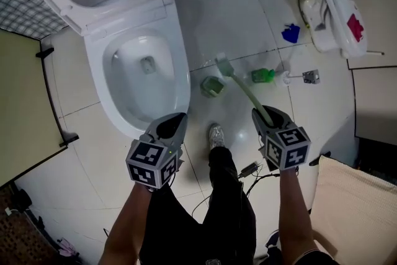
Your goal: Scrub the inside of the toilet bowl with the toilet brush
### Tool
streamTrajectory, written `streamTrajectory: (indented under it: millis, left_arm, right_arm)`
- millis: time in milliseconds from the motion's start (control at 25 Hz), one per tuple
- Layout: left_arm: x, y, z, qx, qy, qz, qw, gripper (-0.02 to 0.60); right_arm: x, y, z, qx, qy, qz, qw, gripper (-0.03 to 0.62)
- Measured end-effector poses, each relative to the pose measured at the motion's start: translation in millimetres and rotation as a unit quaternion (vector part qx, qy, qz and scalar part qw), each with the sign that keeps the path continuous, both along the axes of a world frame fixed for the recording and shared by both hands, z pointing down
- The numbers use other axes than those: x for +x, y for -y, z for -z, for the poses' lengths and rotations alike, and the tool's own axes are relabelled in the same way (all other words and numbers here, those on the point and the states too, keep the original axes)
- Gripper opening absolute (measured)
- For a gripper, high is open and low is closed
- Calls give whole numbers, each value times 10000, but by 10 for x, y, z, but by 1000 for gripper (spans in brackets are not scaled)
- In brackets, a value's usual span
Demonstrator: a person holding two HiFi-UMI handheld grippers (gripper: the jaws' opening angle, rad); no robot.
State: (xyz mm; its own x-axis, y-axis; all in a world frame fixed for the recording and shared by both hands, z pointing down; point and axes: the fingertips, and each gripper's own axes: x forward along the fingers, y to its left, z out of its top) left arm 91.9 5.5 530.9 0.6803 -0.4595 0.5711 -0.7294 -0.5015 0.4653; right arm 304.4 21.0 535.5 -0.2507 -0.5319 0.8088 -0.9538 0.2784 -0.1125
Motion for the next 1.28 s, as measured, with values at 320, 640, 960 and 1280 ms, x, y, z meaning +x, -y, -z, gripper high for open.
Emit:
streamTrajectory:
  millis: [320,640,960,1280]
  left_arm:
    - [254,-132,-288,-292,18,-20,9996,5]
    - [302,-293,-540,-514,13,50,9987,5]
    - [288,-282,-556,-516,-53,151,9985,5]
    - [231,-259,-600,-678,-11,205,9975,5]
  right_arm:
    - [160,-137,-986,-914,-162,194,9955,118]
    - [137,19,-1671,-1621,-649,1064,9789,118]
    - [4,372,-1956,-2083,-1176,1931,9516,118]
    - [-143,541,-2246,-2306,-1371,2395,9331,118]
